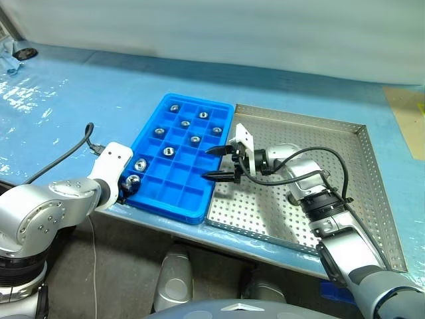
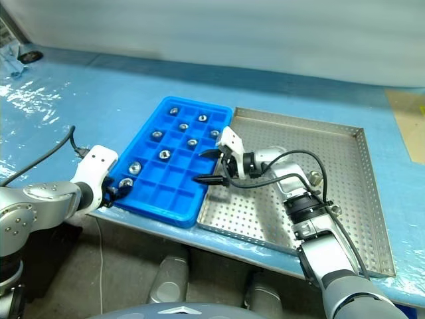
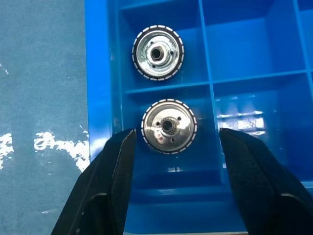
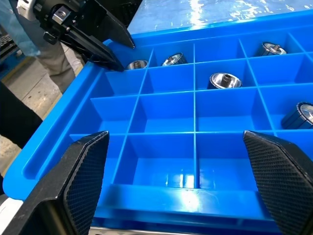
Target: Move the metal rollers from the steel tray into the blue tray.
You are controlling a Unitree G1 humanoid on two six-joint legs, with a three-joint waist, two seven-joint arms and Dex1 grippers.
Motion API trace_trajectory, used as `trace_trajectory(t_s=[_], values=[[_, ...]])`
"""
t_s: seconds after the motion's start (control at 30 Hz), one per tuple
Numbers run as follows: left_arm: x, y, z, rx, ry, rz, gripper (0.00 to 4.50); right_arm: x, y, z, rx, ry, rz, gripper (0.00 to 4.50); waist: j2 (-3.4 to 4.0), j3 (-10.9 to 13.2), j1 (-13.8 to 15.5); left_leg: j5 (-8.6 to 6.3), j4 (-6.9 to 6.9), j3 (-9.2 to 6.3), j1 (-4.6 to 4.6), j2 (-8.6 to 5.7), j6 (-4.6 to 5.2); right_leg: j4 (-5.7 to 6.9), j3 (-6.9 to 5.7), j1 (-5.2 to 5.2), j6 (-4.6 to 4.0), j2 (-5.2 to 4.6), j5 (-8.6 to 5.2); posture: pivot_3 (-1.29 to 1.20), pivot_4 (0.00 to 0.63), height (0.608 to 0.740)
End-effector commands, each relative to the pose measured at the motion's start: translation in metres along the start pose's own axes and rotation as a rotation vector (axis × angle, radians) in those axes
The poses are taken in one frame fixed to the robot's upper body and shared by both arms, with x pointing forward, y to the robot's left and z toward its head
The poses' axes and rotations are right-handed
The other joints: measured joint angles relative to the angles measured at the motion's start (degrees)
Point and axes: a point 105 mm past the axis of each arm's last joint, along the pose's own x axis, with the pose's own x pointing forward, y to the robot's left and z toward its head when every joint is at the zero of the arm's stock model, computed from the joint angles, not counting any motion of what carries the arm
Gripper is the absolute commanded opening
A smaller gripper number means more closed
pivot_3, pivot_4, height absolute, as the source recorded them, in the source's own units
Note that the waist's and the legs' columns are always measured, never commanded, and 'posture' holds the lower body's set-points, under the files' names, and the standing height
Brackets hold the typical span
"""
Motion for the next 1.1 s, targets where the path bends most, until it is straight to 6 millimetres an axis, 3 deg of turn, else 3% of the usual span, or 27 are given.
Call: trace_trajectory(t_s=[0.03, 0.5, 0.6, 0.73, 1.1], values=[[0.000, 0.012, -0.010, -0.031, 0.037, 0.064, 2.85, -0.001, -0.001, 0.012, -0.047, -0.021, 0.010, 4.50, 0.00, 0.0, 0.0, 0.00, 0.00, 0.00, 0.00, 0.00, 0.00, 0.00, 0.00, 0.00, 0.00, 0.00, 0.00, 0.51, 0.150, 0.740], [0.014, 0.011, -0.026, -0.102, 0.099, 0.078, 2.85, -0.004, 0.000, 0.012, -0.052, -0.017, 0.006, 4.50, 0.02, 0.0, -0.1, 0.04, -0.09, 0.00, 0.08, -0.01, -0.07, 0.00, 0.01, 0.01, -0.01, 0.01, 0.00, 0.50, 0.150, 0.740], [0.014, 0.013, -0.025, -0.106, 0.096, 0.082, 2.27, -0.004, 0.000, 0.012, -0.051, -0.017, 0.005, 4.50, 0.02, 0.0, -0.6, 0.06, -0.14, 0.00, 0.07, 0.00, -0.10, -0.02, -0.01, 0.00, -0.05, 0.02, -0.02, 0.50, 0.150, 0.740], [0.016, 0.015, -0.024, -0.107, 0.100, 0.096, 1.00, -0.004, -0.001, 0.013, -0.051, -0.018, 0.002, 4.50, 0.08, 0.0, -1.2, 0.07, -0.17, 0.00, 0.08, 0.00, -0.11, -0.04, -0.01, -0.01, -0.06, 0.02, -0.02, 0.50, 0.150, 0.740], [0.015, 0.015, -0.022, -0.096, 0.090, 0.103, 1.00, -0.004, -0.001, 0.012, -0.051, -0.014, -0.002, 4.50, 0.09, -0.1, -1.2, 0.10, -0.44, 0.00, 0.33, -0.03, -0.15, 0.04, 0.00, 0.03, 0.17, 0.03, -0.16, 0.50, 0.150, 0.740]])
